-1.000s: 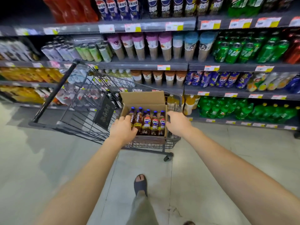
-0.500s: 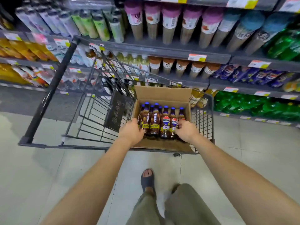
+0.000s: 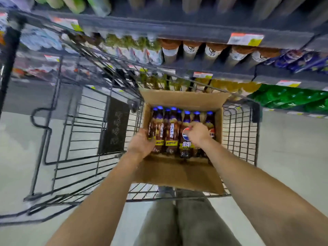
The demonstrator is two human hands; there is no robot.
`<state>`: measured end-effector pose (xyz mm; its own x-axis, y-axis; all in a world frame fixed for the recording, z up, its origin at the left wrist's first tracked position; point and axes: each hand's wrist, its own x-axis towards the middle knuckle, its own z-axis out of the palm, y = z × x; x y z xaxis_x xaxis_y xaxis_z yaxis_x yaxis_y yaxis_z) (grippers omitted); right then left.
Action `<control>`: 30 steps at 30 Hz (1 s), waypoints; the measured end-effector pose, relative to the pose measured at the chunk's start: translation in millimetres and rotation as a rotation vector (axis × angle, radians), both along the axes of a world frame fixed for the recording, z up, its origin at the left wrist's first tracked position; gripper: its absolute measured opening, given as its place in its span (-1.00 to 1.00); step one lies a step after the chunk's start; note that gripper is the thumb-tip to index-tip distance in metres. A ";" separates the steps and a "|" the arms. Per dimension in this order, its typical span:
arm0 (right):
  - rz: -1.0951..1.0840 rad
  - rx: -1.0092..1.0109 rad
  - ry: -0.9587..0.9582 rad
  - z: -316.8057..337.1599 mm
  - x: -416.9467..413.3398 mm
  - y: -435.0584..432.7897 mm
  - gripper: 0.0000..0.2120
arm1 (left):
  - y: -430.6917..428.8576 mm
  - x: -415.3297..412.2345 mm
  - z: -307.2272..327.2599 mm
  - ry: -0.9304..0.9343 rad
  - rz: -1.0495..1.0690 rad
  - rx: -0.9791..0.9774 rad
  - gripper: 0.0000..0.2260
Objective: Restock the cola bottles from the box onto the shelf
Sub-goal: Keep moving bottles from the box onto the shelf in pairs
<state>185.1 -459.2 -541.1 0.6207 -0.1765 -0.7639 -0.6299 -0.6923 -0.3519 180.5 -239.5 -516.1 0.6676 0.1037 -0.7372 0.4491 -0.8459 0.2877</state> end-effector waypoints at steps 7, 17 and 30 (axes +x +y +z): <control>0.110 0.068 0.104 -81.7 48.0 20.5 -0.53 | -14.9 20.0 -80.6 0.106 0.053 0.008 -0.46; 0.175 -0.070 0.235 -127.3 54.3 44.3 -0.12 | -11.8 17.1 -157.5 0.119 -0.048 0.066 -0.05; 0.017 0.079 0.046 -123.9 28.1 52.7 -0.26 | 5.9 3.6 -172.8 -0.020 0.139 -0.096 -0.19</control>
<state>213.2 -406.5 -665.0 0.5873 -0.1045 -0.8026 -0.6349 -0.6745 -0.3767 184.1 -233.6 -688.9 0.6667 0.1261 -0.7346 0.5533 -0.7441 0.3745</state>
